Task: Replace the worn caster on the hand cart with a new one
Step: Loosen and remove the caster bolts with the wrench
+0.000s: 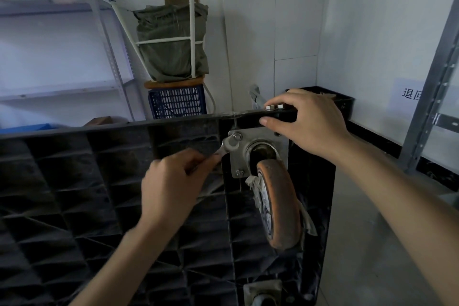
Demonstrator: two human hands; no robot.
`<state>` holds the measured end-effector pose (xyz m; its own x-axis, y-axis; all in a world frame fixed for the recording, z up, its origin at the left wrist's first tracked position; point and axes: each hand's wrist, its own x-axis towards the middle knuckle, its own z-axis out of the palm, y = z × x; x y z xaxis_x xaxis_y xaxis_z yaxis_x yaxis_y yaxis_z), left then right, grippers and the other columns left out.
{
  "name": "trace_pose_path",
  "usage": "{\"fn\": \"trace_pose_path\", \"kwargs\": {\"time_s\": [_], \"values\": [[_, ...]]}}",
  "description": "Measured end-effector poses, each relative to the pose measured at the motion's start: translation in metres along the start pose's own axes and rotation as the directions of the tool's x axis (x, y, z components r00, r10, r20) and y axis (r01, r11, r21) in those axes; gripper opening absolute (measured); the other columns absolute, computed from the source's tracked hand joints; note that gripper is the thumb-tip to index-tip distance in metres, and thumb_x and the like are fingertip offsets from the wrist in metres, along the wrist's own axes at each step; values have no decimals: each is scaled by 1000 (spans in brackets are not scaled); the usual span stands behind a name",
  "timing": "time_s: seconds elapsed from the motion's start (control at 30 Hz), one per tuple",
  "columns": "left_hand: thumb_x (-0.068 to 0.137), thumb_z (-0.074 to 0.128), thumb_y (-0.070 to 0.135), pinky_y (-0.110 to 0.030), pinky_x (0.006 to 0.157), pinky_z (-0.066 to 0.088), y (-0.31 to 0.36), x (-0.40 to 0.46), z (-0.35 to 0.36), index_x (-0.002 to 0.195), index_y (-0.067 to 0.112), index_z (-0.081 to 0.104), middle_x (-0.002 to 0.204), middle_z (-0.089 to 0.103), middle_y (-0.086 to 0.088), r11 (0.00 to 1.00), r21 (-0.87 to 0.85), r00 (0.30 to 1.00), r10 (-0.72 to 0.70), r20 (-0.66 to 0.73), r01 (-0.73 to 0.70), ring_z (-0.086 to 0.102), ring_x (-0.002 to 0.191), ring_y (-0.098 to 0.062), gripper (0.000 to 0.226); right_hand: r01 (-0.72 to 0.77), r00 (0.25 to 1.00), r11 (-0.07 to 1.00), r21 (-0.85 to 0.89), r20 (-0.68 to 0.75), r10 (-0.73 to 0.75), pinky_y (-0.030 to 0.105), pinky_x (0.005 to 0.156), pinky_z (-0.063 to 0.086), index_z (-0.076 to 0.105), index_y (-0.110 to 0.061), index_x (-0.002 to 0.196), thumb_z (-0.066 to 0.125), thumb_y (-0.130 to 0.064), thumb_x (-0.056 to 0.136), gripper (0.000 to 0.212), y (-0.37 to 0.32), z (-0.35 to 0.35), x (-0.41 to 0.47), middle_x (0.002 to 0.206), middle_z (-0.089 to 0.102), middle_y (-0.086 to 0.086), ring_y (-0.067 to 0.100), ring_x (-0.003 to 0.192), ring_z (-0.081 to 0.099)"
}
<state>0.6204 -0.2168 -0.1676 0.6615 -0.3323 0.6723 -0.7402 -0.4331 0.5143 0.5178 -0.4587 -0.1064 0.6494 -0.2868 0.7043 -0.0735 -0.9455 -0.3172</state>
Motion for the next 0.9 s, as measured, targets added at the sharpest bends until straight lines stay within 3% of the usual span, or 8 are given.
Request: {"fn": "trace_pose_path", "kwargs": {"time_s": [0.13,0.23,0.5,0.6,0.7,0.8,0.9], "values": [[82,65,66,-28,52,47,10,26,-22,75,34,73,53,60,15,963,221,988,140,71,-153,60,56,-10,34,1,1000,1000,-2,6,-1,29,71,41,72,-39,109,69,-61,84,33,0,0,0,96,64,-18,7,93,59],[80,63,70,-27,53,46,20,45,-32,72,34,72,52,57,17,922,306,969,201,145,-238,57,56,-5,39,1,1000,1000,-1,8,-1,29,71,40,72,-40,109,69,-61,84,32,0,0,0,95,64,-18,7,92,59],[75,51,84,-30,61,44,52,80,-52,70,33,71,61,60,14,755,543,920,210,330,-367,59,65,-11,55,22,1000,1000,0,-6,-22,22,64,36,71,-42,105,71,-58,85,26,1,1,1,93,63,-18,5,89,58],[71,42,90,-28,57,37,62,88,-53,73,33,73,69,62,9,631,651,904,238,355,-422,60,68,-16,66,28,1000,1000,-9,-13,-28,24,64,36,72,-40,106,71,-57,84,27,2,2,1,92,63,-18,5,89,58],[75,45,88,-30,58,36,69,92,-54,73,30,71,68,59,6,561,693,891,268,366,-453,57,65,-17,63,26,1000,1000,-8,-17,-26,25,65,37,72,-40,106,72,-57,83,28,2,2,1,91,62,-18,4,89,58],[75,50,88,-32,60,40,68,93,-52,67,28,69,67,58,6,595,672,897,256,361,-441,56,64,-18,63,32,999,999,-15,-19,-32,21,64,35,72,-41,105,71,-57,83,27,3,3,1,90,62,-17,5,88,57],[73,49,87,-35,68,52,54,86,-49,62,25,68,66,62,5,737,577,918,154,365,-352,61,65,-18,66,31,999,999,-15,-21,-32,20,63,34,71,-41,106,70,-59,84,29,3,3,0,90,62,-17,5,87,57]]}}
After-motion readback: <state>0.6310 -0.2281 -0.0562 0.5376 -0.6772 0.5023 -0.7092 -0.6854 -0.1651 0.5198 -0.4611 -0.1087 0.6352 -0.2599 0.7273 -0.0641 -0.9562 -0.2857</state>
